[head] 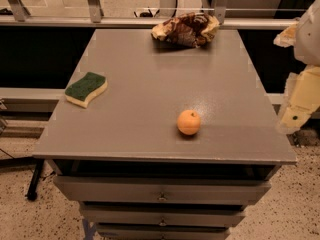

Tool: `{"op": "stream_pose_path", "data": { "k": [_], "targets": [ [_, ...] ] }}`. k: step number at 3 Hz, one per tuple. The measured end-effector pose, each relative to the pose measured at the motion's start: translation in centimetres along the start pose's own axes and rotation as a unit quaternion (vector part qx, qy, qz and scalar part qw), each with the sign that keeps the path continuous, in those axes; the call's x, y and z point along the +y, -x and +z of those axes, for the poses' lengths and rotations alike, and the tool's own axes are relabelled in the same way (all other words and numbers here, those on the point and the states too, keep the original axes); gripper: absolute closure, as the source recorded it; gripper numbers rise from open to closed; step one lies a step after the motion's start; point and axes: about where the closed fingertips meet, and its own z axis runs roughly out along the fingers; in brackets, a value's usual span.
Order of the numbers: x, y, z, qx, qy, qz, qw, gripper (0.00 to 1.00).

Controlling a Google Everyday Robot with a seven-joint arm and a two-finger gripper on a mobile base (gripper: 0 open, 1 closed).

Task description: Pick sponge

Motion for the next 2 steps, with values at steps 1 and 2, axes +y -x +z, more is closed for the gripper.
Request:
{"op": "stream_pose_path", "data": {
  "k": [1, 2],
  "targets": [
    [0.0, 0.0, 0.0, 0.0, 0.0, 0.0, 1.0, 0.0],
    [-0.2, 2.4, 1.7, -0.047, 0.01, -0.021, 0.9986, 0.0]
  ]
}}
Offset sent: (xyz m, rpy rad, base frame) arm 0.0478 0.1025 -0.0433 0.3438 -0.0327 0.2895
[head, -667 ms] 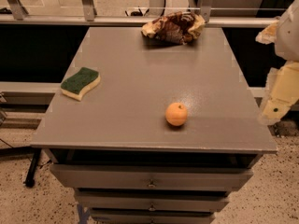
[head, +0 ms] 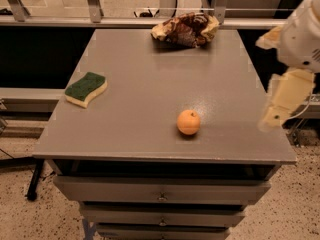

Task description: Pick sponge

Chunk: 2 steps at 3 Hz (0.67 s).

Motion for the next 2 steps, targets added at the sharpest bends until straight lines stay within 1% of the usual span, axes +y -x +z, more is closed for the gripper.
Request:
{"op": "stream_pose_path", "data": {
  "k": [1, 2],
  "targets": [
    [-1.0, 7.4, 4.7, -0.117, 0.026, -0.057, 0.9911, 0.0],
    [-1.5, 15.9, 7.4, -0.227, 0.046, -0.099, 0.9677, 0.0]
  ]
}}
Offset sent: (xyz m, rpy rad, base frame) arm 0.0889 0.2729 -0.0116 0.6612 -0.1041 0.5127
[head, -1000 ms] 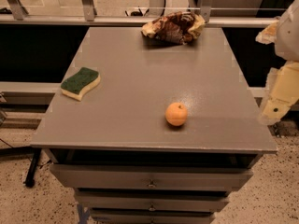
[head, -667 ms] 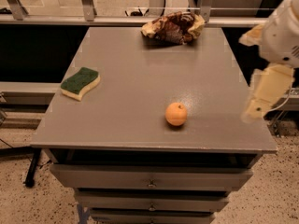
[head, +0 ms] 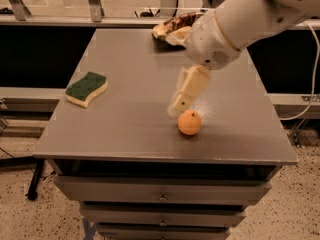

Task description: Pick sponge

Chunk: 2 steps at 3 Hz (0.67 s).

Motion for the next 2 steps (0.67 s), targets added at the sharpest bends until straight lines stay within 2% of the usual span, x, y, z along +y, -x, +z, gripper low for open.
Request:
{"op": "stream_pose_path", "data": {
  "k": [2],
  "targets": [
    [-0.28, 1.07, 0.81, -0.019, 0.001, -0.003, 0.9998, 0.0]
  ]
}}
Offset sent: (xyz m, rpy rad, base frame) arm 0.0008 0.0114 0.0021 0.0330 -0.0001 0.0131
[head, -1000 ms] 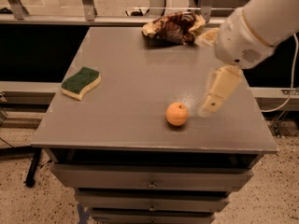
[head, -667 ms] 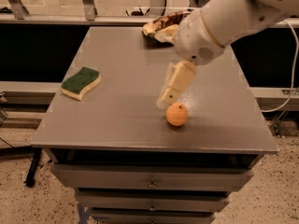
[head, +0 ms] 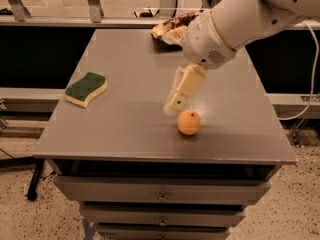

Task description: Pick sponge

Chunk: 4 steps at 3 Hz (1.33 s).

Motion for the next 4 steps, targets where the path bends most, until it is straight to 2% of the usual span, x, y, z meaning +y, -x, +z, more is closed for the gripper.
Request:
{"op": "stream_pose_path", "data": {
  "k": [1, 2, 3, 4],
  "targets": [
    [-2.4, 2.1, 3.5, -0.052, -0.003, -0.019, 0.9985, 0.0],
    [-6.6, 4.2, 8.9, -0.105, -0.008, -0.011, 0.9944, 0.0],
    [-9.9, 5.9, 13.8, -0.13, -0.005, 0.006, 0.9915, 0.0],
    [-11.6, 6.1, 18.4, -0.137, 0.005, 0.032, 0.99, 0.0]
  ]
}}
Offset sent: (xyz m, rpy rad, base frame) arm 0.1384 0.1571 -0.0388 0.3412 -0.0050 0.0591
